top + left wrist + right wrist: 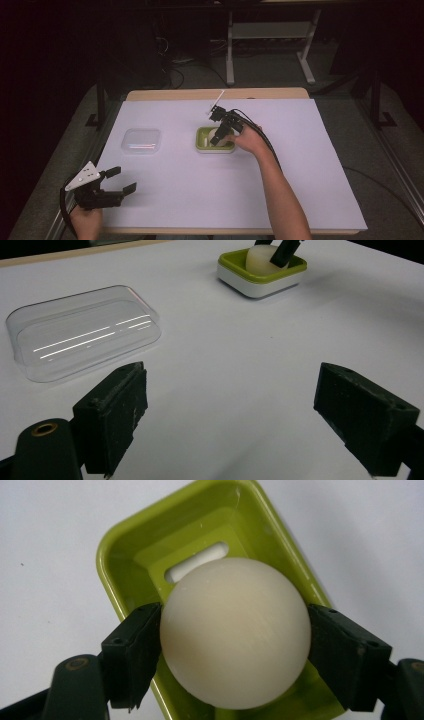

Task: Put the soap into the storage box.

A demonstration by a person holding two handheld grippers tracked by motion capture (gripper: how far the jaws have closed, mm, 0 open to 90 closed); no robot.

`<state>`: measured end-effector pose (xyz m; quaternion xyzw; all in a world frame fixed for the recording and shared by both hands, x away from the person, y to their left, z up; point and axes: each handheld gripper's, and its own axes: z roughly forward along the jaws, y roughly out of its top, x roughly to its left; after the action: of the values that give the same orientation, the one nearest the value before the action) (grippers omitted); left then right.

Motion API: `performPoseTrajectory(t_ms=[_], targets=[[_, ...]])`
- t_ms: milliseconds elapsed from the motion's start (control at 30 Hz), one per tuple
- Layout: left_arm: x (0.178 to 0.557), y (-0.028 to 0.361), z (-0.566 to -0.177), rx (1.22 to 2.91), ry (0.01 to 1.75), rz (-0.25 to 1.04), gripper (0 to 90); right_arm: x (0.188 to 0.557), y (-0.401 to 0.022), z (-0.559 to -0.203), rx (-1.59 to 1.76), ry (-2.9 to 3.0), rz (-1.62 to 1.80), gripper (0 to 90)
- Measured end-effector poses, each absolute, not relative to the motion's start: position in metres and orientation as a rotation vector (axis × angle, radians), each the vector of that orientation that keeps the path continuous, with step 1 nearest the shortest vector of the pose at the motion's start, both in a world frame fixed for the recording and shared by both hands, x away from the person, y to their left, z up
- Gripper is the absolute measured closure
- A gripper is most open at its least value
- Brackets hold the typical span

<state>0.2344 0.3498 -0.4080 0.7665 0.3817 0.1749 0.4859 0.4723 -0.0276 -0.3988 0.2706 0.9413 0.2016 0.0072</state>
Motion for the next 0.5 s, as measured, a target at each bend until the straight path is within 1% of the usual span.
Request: performPoseTrajectory(t_ms=[167, 500], targets=[[0.235, 0.35, -0.408, 1.869, 0.926, 0.427, 13.2, 0.47, -0.03, -0.39, 0.826, 2.921, 0.698, 27.6], [0.234, 0.348, -0.408, 1.868, 0.929, 0.424, 13.3, 0.466, -0.041, -0.384, 0.845, 2.931, 0.717, 25.6]])
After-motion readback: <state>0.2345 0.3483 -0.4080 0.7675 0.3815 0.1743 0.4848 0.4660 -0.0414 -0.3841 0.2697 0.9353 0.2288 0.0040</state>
